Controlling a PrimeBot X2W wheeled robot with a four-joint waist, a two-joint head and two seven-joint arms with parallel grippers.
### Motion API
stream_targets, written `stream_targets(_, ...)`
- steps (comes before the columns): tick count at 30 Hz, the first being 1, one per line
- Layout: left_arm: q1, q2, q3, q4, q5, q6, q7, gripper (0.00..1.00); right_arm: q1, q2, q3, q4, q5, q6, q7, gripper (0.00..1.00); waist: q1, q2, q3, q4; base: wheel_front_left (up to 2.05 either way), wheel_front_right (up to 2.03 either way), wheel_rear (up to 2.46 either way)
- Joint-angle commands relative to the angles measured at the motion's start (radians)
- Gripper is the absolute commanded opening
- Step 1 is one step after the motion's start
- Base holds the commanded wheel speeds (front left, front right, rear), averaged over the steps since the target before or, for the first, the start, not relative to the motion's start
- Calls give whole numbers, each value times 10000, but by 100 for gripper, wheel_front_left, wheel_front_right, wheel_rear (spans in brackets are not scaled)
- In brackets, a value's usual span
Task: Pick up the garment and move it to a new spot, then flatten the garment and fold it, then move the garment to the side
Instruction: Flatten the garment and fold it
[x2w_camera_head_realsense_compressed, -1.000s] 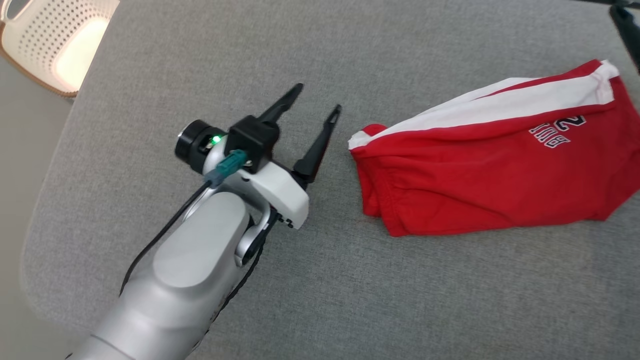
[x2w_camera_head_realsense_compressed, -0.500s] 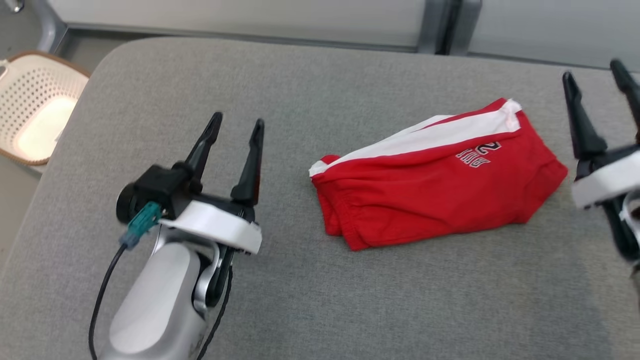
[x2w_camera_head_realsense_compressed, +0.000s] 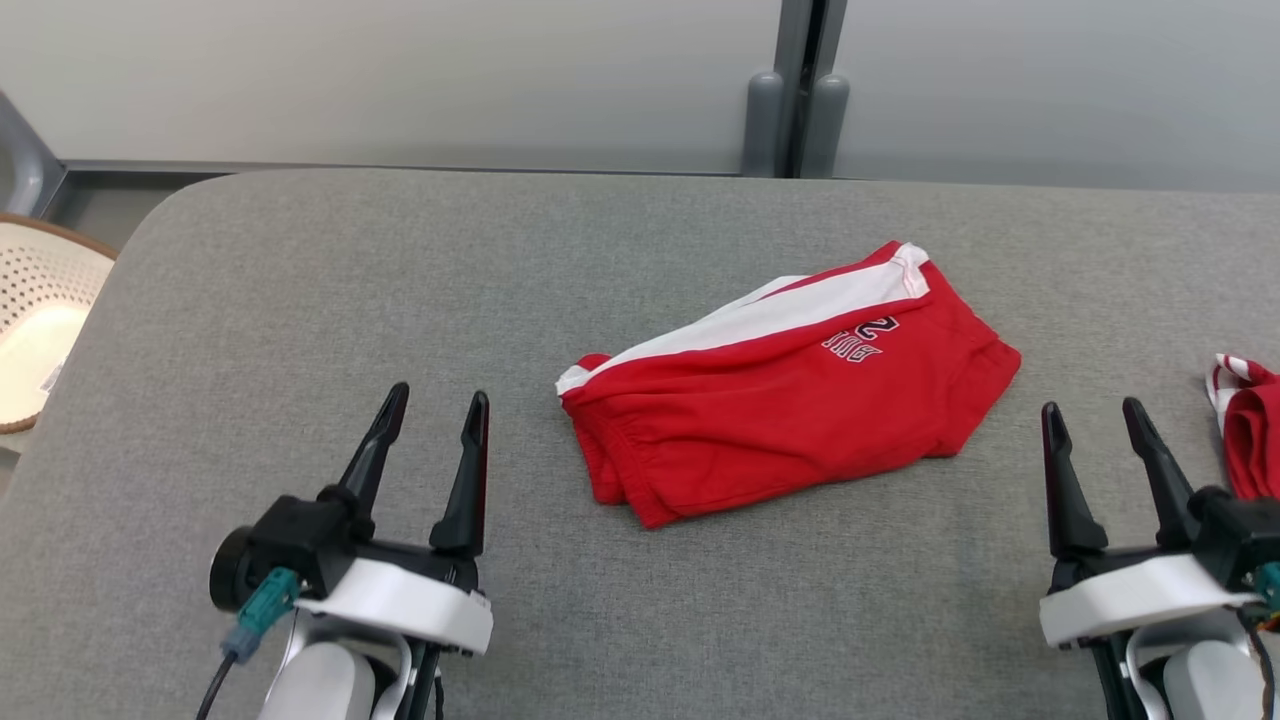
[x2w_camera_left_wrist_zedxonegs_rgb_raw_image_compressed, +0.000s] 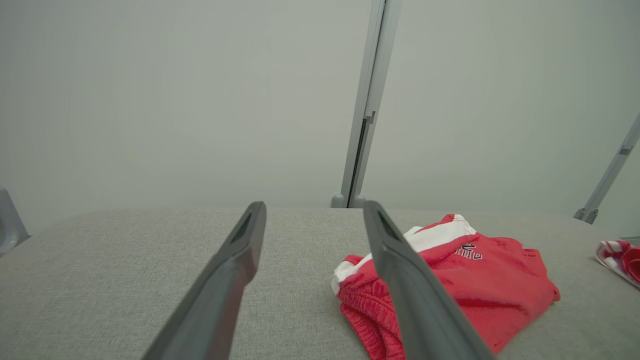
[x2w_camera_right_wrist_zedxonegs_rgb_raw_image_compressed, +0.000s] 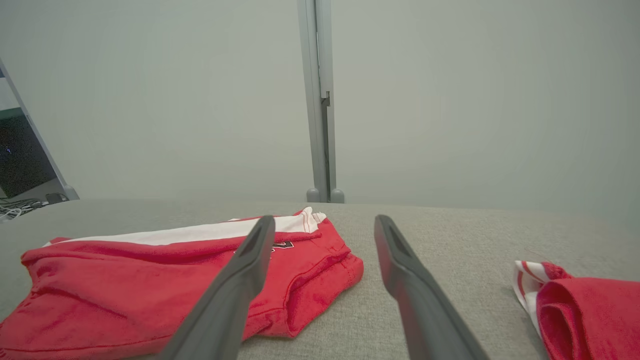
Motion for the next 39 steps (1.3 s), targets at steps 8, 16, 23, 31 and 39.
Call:
stream_targets(8, 683, -29, 313, -337, 137, -86, -42, 100, 499, 407, -255, -226, -438, -5, -128, 100, 0, 0, -134, -165, 0, 0, 0)
stream_targets(16, 286, -28, -120, -369, 79, 1, -42, 100, 19, 746, -693, 328, 763, -5, 1324, 100, 0, 0, 236, 108, 0, 0, 0)
stream_targets(23, 16, -27, -526, -327, -229, 144, -42, 100, -999, 1096, -1723, 952, 3023, -3, 3665, 100, 0, 0, 867, 624, 0, 0, 0)
stream_targets(31, -364, -26, -1195, -159, -452, 308, -43, 100, -2069, 1176, -3136, 1707, 3515, -3, 5256, 100, 0, 0, 1514, 1338, 0, 0, 0)
stream_targets(39, -634, -30, -1817, -22, -484, 467, -43, 100, -2712, 1346, -3741, 2335, 3568, -3, 6129, 100, 0, 0, 1878, 1791, 0, 0, 0)
